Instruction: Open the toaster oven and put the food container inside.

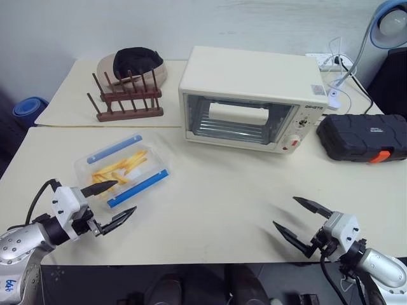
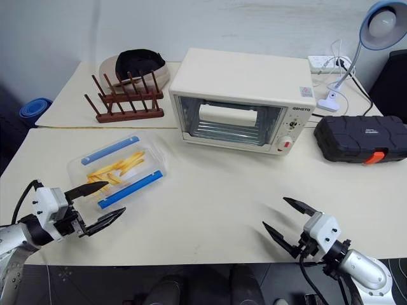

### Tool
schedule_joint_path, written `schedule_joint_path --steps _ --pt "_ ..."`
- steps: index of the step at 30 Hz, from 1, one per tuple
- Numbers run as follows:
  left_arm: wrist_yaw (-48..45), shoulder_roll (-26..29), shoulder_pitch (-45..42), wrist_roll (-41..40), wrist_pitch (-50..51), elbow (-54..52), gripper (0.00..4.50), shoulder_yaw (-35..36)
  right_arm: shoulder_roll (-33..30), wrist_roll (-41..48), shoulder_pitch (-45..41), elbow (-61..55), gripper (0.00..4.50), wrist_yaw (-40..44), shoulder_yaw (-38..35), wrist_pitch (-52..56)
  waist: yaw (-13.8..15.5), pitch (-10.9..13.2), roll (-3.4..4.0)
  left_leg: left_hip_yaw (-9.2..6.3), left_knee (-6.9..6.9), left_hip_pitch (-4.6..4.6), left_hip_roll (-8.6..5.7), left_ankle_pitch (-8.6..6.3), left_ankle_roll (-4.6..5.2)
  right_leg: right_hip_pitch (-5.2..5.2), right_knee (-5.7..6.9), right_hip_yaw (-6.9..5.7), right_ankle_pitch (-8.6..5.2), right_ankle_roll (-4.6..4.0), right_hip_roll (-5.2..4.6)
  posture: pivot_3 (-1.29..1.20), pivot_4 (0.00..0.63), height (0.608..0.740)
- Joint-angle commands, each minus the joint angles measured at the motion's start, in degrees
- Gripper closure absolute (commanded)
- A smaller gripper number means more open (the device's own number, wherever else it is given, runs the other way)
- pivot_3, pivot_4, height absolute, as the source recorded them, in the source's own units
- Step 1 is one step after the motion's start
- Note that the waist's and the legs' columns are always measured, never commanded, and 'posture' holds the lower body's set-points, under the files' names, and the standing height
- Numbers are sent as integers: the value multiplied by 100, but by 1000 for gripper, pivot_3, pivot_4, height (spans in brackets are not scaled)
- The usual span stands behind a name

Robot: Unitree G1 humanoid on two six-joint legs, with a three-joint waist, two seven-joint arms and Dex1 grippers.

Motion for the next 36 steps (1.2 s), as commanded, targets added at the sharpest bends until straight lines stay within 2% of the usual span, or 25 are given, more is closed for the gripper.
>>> schedule_joint_path --steps 1,4,6,10,15,22,25,28,29,31,36 --pt "-73 101 -35 -167 143 -22 0 62 11 282 -174 -355 52 -116 -8 243 -8 0 0 -1 0 0 0 0 0 0 0 0 0 0 0 0 150 740" --pt "-614 491 -226 -1535 1451 -53 0 309 -69 872 -940 -667 52 -441 -10 1127 -42 6 -8 -11 1 6 7 0 0 -2 6 7 0 0 2 0 150 740" --pt "-499 543 -652 -2149 1884 29 0 509 -165 1064 -1392 -740 52 -534 -19 1579 -20 11 2 -21 5 6 13 0 -1 -7 14 6 1 -3 5 0 150 740" --pt "-423 701 -1493 -2131 2085 -42 0 224 -263 1437 -2759 -562 52 -851 161 2626 21 12 3 -23 3 0 7 0 -5 -11 18 -14 -4 -10 3 0 150 740" --pt "-449 610 -1938 -2110 2203 -61 0 -60 -24 1193 -4019 -117 52 -1212 557 3135 -15 12 3 -23 -6 -21 6 -3 -10 -34 6 -7 -6 -6 1 0 150 740" --pt "-342 453 -1912 -1924 2112 -113 0 -210 222 1038 -4563 82 52 -918 909 2978 -20 11 2 -20 12 -117 3 13 -40 -135 30 3 -1 4 -4 0 150 740" --pt "-208 366 -1993 -1904 2167 -95 0 -259 264 910 -4540 -125 52 -597 1108 2627 -18 12 2 -15 14 -116 5 14 -41 -135 25 1 -1 4 -2 0 150 740" --pt "-124 329 -2390 -2005 2404 166 0 -405 67 536 -4088 -390 52 -166 1297 2047 -14 12 2 -8 16 -116 3 15 -39 -135 30 -2 -1 4 -1 0 150 740" --pt "-73 280 -2620 -1970 2416 322 403 -472 -18 397 -3901 -426 0 -59 1345 1914 -5 11 2 -4 16 -116 4 15 -39 -135 32 -5 -1 4 1 0 150 740" --pt "18 161 -3117 -1856 2428 631 840 -641 -136 188 -3617 -423 0 99 1425 1680 -1 12 1 3 16 -116 2 17 -35 -131 36 -14 -1 4 2 0 150 740" --pt "176 -371 -4723 -1239 2285 1677 2361 -1403 -174 -212 -3264 -302 0 236 1587 1185 10 13 -2 1 44 -116 -9 20 -32 -124 55 -13 3 10 0 0 150 740"
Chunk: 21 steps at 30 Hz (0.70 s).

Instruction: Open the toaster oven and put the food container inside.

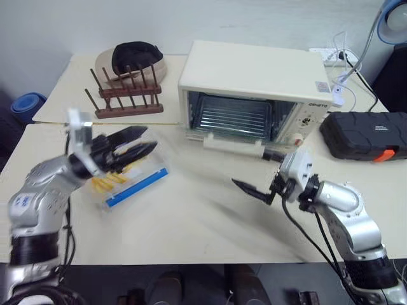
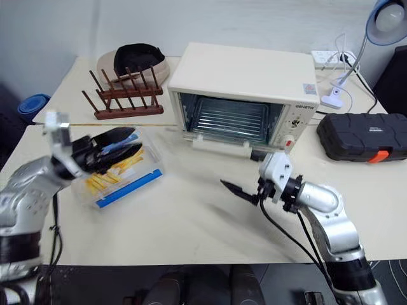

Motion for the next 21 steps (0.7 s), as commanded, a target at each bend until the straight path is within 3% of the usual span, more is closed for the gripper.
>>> schedule_joint_path --steps 1,5,8,13,18,21 --pt "68 -331 -871 500 -225 627 2722 -479 16 -123 12 -234 0 100 36 -448 -20 0 0 1 2 0 -2 3 -6 0 1 1 1 1 -1 0 150 740" --pt "5 -767 -1704 1163 -616 1536 3673 -998 50 -234 0 -129 0 -48 -76 -543 -40 0 0 6 -1 -2 -1 7 -12 -3 -1 4 1 3 2 0 150 740" --pt "-491 -795 -1857 1515 -871 1824 4473 -1385 -37 -283 279 -203 0 -183 -348 -616 -35 0 0 10 -8 -3 1 7 -12 -5 3 6 2 4 4 0 150 740" --pt "-1138 -551 -1640 2176 -1425 1712 4473 -1930 -209 -83 1920 -738 0 -190 -1222 -770 58 0 0 8 -13 -12 -3 6 -11 -5 -3 4 2 6 0 0 150 740" --pt "-960 -422 -1294 2957 -1755 1274 4473 -2363 -149 162 3548 -1154 0 -110 -2247 -956 135 0 0 11 16 -12 -9 -1 3 8 -22 14 10 20 -1 0 150 740" --pt "-776 -435 -1033 3366 -1941 995 4473 -2575 -173 320 3851 -1235 0 -110 -2603 -991 110 1 -1 9 17 21 -11 -15 37 51 -31 20 15 29 1 0 150 740"
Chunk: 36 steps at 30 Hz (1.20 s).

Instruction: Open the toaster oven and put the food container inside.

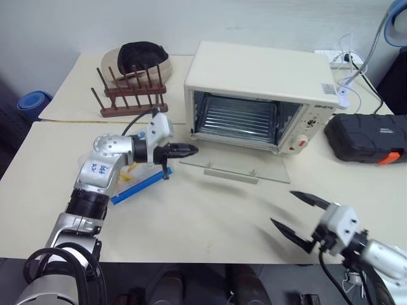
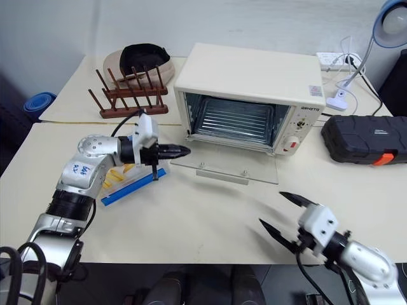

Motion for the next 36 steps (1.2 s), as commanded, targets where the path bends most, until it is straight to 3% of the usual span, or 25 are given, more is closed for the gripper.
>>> schedule_joint_path --steps 1,6,9,13,17,21,26,31,36 --pt "240 -28 178 450 -193 -447 4473 -223 -51 245 35 -279 0 7 -440 -169 -36 2 -3 0 0 14 1 -2 3 18 -4 1 0 0 1 0 150 740" --pt "636 -183 538 944 -259 -659 4473 -447 -67 408 -434 -243 0 26 -387 -213 -33 2 -3 1 -13 80 9 -5 7 73 -11 5 2 -1 7 0 150 740" --pt "586 -324 653 572 -28 -941 4473 -218 -16 550 -800 -260 0 35 -214 -196 -11 1 -2 -6 -11 72 9 -4 6 70 -13 4 2 -1 6 0 150 740" --pt "382 -335 904 -1034 1131 -2066 3595 732 -158 1190 -1358 -293 0 146 61 437 -12 2 -2 -18 -8 45 10 -4 4 48 -11 -2 1 1 2 0 150 740" --pt "816 166 1403 -1942 2108 -2837 2548 2072 -206 1326 -1940 -95 0 501 398 472 -48 1 0 -34 4 19 10 -4 2 20 -3 -2 1 1 -6 0 150 740" --pt "1043 1021 2679 -2234 2564 -2747 1444 4232 -150 1467 -2414 67 0 918 773 436 -153 2 0 -35 -8 29 21 -9 1 18 -3 0 -1 -4 1 0 150 740" --pt "1279 1470 4199 -2054 2757 -1777 41 6259 50 1399 -2894 168 0 1311 1268 178 -147 2 -1 -35 -16 31 18 -13 7 20 -16 -6 -4 -9 -5 0 150 740" --pt "1248 1765 5077 -2239 3404 -1504 41 6815 274 1285 -3276 222 0 1449 1616 -39 -73 0 -6 -36 -15 27 16 -19 10 26 -28 -18 -5 -9 -18 0 150 740" --pt "1950 2399 4359 -2760 5315 -1839 41 6358 248 1206 -3379 318 0 1453 1635 -94 84 -6 -17 -53 -11 16 21 -19 7 34 -32 -44 -4 -11 -27 0 150 740"
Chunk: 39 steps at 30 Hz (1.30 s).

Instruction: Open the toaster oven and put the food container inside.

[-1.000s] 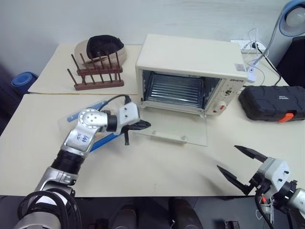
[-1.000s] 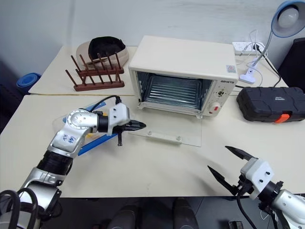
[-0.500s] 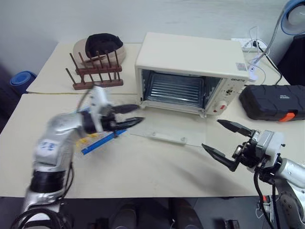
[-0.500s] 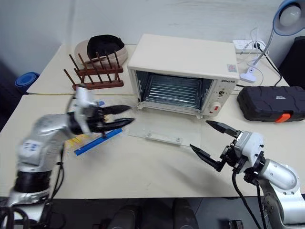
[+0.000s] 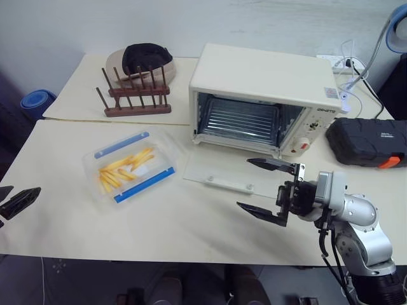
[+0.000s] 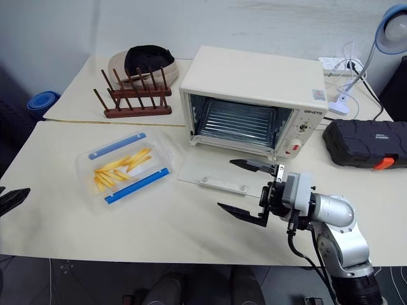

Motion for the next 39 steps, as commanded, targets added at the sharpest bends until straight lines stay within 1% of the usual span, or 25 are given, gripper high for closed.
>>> schedule_joint_path --steps 1,2,3,6,8,11,13,16,17,19,20,22,25,28,29,30,32,35,39 --pt "477 470 -749 -559 1327 -429 41 -334 -58 -25 -3 28 0 22 -116 -113 41 -1 -1 1 0 -1 -1 0 -1 0 -1 0 2 -1 1 0 150 740" --pt "541 570 -892 -585 1557 -487 41 -522 -73 -29 10 51 0 29 -126 -121 43 0 0 0 0 0 -5 1 -2 3 2 0 2 -1 0 0 150 740" --pt "730 625 -1217 -617 1949 -466 41 -785 -82 -45 25 67 0 22 -141 -131 27 0 2 0 0 0 -17 1 -2 1 3 1 3 -1 2 0 150 740" --pt "1272 624 -1970 -521 2786 -389 41 -1416 -91 -72 61 62 0 -33 -165 -111 -57 3 8 -12 -16 9 -22 0 -3 -9 8 18 3 1 -1 0 150 740" --pt "1486 490 -2386 -497 3112 -475 41 -1876 -95 -102 123 36 0 -75 -189 -126 -136 3 6 -11 -26 4 -20 3 -8 -23 17 19 3 1 5 0 150 740" --pt "1635 401 -2707 -459 3504 -524 41 -2344 -94 -147 226 -11 0 -120 -197 -163 -216 1 4 8 -29 -17 -14 25 -47 -58 42 28 3 1 10 0 150 740" --pt "1764 308 -2839 -312 3493 -413 41 -2604 -81 -188 317 -79 0 -191 -205 -179 -243 1 3 23 -30 -25 -12 27 -49 -82 54 31 3 1 10 0 150 740" --pt "1765 420 -2770 -115 3165 -447 600 -3048 -59 -275 412 -130 0 -306 -215 -216 -240 1 3 34 -32 -24 -9 28 -52 -90 59 38 2 0 12 0 150 740" --pt "1791 393 -2806 -74 3138 -444 870 -3094 -54 -320 443 -135 0 -349 -220 -246 -234 1 3 35 -30 -23 -10 29 -53 -91 48 40 2 0 11 0 150 740" --pt "1887 329 -2880 51 2997 -387 1393 -3094 -52 -393 486 -140 0 -430 -228 -293 -213 1 2 33 -27 -23 -10 31 -53 -90 44 40 2 -1 11 0 150 740" --pt "1937 298 -2993 89 2982 -267 1770 -3038 -58 -432 519 -137 0 -464 -237 -324 -207 1 2 30 -26 -23 -10 32 -53 -89 45 39 2 -1 11 0 150 740" --pt "1965 305 -3214 149 2931 -26 2309 -2967 -66 -488 587 -132 0 -526 -266 -371 -204 1 2 29 -26 -23 -12 32 -52 -89 48 39 2 -1 11 0 150 740" --pt "1732 561 -3508 216 2668 275 3249 -3172 -90 -548 698 -108 0 -608 -339 -433 -202 0 0 30 -24 -22 -15 33 -51 -88 51 36 2 -1 10 0 150 740" --pt "1340 812 -3906 109 2571 381 4075 -3542 -117 -591 776 -72 0 -677 -444 -462 -203 -1 -2 29 -25 -24 -16 34 -52 -88 48 37 2 -1 8 0 150 740" --pt "1190 883 -4093 62 2557 383 4287 -3720 -128 -619 790 -51 0 -701 -471 -468 -203 -1 -1 29 -26 -25 -16 34 -53 -89 47 36 2 -1 9 0 150 740" --pt "1068 940 -4286 43 2546 377 4402 -3902 -153 -639 827 -36 0 -712 -513 -480 -203 -1 -2 30 -25 -25 -18 34 -52 -89 47 37 2 -1 7 0 150 740" --pt "832 999 -4685 9 2549 360 4402 -4251 -200 -664 945 -3 0 -732 -641 -532 -191 -1 -3 34 -22 -26 -19 34 -52 -87 48 35 2 -1 7 0 150 740" --pt "797 753 -5617 -58 3025 186 4402 -4958 -273 -730 1229 14 0 -812 -924 -595 -138 0 -4 44 -19 -32 -23 34 -51 -86 49 31 2 0 9 0 150 740" --pt "897 -34 -6425 -182 3462 64 4402 -5324 -295 -829 1520 -213 0 -1094 -1158 -456 -84 0 -5 63 1 -39 -25 33 -48 -84 69 32 3 3 11 0 150 740"
